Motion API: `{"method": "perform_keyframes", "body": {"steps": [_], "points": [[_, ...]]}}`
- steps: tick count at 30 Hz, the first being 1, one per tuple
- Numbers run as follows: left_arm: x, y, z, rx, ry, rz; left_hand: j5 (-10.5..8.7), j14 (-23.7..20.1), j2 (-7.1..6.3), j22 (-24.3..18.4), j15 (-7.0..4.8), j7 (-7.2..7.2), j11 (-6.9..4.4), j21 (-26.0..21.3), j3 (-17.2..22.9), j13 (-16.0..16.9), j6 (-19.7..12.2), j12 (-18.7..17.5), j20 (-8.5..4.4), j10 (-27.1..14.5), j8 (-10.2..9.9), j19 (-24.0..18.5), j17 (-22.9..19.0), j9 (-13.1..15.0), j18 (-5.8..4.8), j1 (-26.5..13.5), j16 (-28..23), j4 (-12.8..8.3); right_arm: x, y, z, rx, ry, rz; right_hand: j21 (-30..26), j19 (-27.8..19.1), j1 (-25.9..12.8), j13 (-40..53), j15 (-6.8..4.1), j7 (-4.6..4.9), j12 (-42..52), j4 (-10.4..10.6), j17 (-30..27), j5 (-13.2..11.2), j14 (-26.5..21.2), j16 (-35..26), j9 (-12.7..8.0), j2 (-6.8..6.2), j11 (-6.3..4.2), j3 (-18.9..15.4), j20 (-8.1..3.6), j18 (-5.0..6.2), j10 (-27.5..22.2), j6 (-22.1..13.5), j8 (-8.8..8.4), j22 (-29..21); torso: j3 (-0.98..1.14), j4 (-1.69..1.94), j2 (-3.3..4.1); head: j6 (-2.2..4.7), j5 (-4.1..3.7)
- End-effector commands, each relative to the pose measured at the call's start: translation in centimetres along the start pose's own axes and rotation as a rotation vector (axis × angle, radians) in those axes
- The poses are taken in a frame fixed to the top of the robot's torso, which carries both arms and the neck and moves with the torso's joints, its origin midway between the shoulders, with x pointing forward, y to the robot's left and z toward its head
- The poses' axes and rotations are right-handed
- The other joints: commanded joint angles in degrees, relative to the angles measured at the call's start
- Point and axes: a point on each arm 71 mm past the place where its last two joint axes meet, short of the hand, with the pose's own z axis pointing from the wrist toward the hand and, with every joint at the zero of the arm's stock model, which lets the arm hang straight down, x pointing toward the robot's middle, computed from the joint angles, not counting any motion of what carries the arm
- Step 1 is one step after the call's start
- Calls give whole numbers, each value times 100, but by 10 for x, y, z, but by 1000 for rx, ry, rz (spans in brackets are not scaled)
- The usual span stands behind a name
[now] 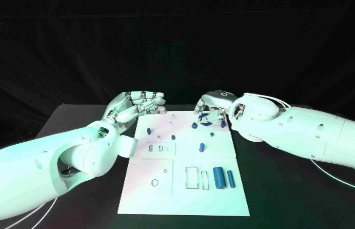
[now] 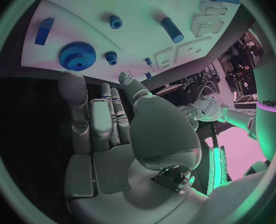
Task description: Assemble the parts on the task board
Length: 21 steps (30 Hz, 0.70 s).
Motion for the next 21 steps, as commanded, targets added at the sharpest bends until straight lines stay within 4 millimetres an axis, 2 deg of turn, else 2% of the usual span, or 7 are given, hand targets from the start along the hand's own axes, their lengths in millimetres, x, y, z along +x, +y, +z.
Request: {"method": "perform_keyframes", "body": {"steps": [1,2,10,21], "points": [[1,-5,1,13,17,-10,2,2,-14,-7,34,47,30,-26,-7,-7,4,-40,7,21,-26,-21,9,-7,18,-49,-26,11,4,-1,1,28,60,-84,197,45,-7,25,42,-13,43,23,122,11,263,123,8,-77,6,38,5,-114,-63,-37,-32,240,-21,28,77,14,-22],[1,-6,1,15,16,-11,2,-2,-15,-10,37,50,32,-29,-9,-7,1,-47,9,18,-31,-24,10,-9,17,-53,-32,12,4,0,2,27,66,-85,216,37,-17,32,44,-17,50,36,137,-3,260,140,8,-87,10,41,9,-115,-81,-54,-37,260,-27,30,88,16,-20],[0,-10,1,20,12,-12,2,-8,-17,-15,41,55,37,-34,-14,-6,-2,-58,13,15,-39,-31,10,-12,17,-65,-41,17,6,6,3,14,76,-97,740,97,-17,108,52,-14,162,133,499,-20,293,507,40,-128,5,120,26,-180,-139,-50,-19,900,-31,59,142,41,-28],[-2,-10,1,16,6,-15,2,-16,-17,-21,46,60,43,-41,-18,-6,-9,-72,18,9,-50,-39,11,-15,16,-76,-52,20,7,11,7,4,75,-105,1210,166,-5,150,39,10,255,208,788,10,329,803,70,-154,-15,244,32,-250,-82,-21,-20,1486,-10,52,197,65,6]]}}
